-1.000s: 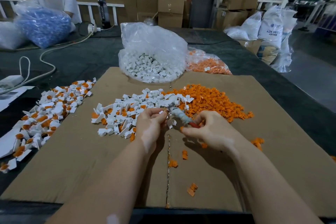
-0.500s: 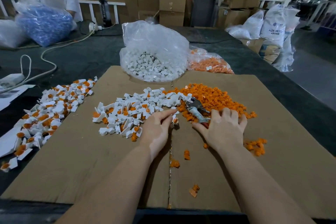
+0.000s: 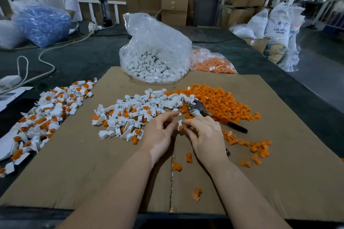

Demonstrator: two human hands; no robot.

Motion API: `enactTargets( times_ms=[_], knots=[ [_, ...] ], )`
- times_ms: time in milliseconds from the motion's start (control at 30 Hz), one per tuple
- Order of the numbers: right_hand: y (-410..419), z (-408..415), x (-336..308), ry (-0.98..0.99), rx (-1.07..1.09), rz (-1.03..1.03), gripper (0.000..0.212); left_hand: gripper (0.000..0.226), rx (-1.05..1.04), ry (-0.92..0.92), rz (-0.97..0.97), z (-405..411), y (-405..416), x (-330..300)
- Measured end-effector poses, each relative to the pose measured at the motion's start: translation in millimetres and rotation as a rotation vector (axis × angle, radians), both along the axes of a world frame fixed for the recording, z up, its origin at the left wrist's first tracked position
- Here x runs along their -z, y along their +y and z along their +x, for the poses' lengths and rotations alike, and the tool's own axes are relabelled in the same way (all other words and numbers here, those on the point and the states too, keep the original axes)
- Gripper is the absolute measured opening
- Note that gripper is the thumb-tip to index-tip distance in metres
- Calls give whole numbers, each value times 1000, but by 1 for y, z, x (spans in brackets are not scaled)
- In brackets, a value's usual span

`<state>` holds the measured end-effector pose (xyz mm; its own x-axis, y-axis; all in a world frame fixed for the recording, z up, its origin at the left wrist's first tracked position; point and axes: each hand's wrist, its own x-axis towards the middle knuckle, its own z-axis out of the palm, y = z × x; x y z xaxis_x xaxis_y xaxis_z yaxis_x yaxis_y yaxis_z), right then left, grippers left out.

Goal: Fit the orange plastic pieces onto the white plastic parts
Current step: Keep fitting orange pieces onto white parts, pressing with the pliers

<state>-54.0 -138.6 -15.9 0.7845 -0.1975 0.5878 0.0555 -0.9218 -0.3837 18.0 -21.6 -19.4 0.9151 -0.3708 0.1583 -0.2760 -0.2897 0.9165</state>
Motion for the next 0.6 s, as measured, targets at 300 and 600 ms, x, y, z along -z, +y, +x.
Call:
enactTargets(
  times_ms=[300,600],
  knots=[
    [-1,2,1,82,18,52,4,32,143,-25,114,-8,3,-9],
    [4,-10,-4,-22,313,-54,12,15,-216,-114,143,-5,-3,-5]
  ],
)
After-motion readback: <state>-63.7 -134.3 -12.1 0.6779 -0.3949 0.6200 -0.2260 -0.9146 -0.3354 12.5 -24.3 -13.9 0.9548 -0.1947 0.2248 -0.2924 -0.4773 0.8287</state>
